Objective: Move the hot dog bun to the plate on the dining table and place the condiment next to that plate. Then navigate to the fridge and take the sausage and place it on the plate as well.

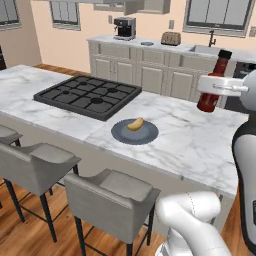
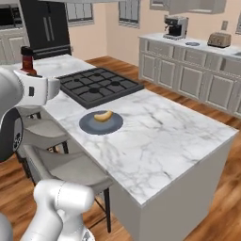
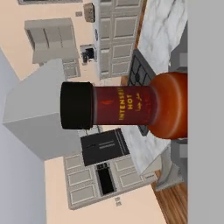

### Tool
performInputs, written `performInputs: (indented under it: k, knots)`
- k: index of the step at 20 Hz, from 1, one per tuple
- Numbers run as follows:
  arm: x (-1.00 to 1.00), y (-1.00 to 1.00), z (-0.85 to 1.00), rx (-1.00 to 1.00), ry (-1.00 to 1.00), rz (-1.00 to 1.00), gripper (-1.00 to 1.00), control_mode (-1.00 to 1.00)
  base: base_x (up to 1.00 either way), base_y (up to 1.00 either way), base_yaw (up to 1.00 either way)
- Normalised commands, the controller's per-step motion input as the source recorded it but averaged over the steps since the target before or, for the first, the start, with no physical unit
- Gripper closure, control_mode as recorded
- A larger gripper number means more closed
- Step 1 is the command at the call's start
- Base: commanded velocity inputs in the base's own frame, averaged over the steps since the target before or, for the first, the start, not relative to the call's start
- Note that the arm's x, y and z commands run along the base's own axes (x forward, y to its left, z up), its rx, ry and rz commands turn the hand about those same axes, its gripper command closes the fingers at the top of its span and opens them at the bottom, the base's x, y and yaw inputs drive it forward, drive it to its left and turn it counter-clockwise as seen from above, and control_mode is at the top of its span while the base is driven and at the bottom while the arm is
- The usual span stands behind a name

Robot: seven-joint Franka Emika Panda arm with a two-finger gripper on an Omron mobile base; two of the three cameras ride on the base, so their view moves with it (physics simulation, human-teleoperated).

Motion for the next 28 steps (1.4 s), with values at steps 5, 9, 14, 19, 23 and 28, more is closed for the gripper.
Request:
performInputs:
  k: [5,9,14,19,23,28]
  knots:
    - [0.0,0.0,0.0,0.0,0.0,0.0,1.0,1.0,0.27,-0.23,0.15]
    - [0.11,-0.48,-0.29,0.0,-0.06,0.05,1.0,-1.0,0.0,0.0,0.0]
    - [0.1,-0.7,-0.57,0.0,-0.07,0.31,1.0,-1.0,0.0,0.0,0.0]
    - [0.49,-0.51,-0.82,0.0,0.01,0.39,1.0,-1.0,0.0,0.0,0.0]
    - [0.27,-0.23,-0.78,-0.06,0.0,0.32,1.0,-1.0,0.0,0.0,0.0]
    - [0.3,-0.03,-0.61,-0.09,0.0,0.07,1.0,-1.0,0.0,0.0,0.0]
